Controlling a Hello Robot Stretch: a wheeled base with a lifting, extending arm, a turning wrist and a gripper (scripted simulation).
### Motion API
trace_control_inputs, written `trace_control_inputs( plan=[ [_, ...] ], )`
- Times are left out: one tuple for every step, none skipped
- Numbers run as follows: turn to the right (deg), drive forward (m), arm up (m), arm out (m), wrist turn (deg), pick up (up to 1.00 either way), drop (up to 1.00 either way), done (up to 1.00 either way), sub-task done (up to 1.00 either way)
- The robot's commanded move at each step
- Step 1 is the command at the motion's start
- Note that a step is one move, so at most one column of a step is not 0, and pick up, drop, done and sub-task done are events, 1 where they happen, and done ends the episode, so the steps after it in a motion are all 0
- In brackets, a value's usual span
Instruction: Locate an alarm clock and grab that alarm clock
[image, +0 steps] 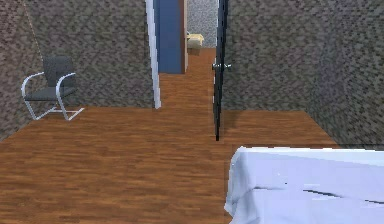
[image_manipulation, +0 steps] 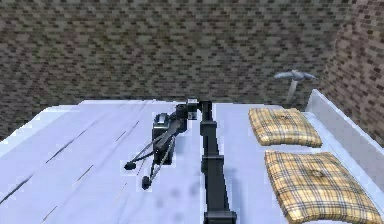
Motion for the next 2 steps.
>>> trace_control_inputs(
  plan=[
    [0.0,0.00,0.00,0.00,45.0,0.00,0.00,0.00,0.00],
    [0.0,0.00,0.00,0.00,45.0,0.00,0.00,0.00,0.00]
  ],
)
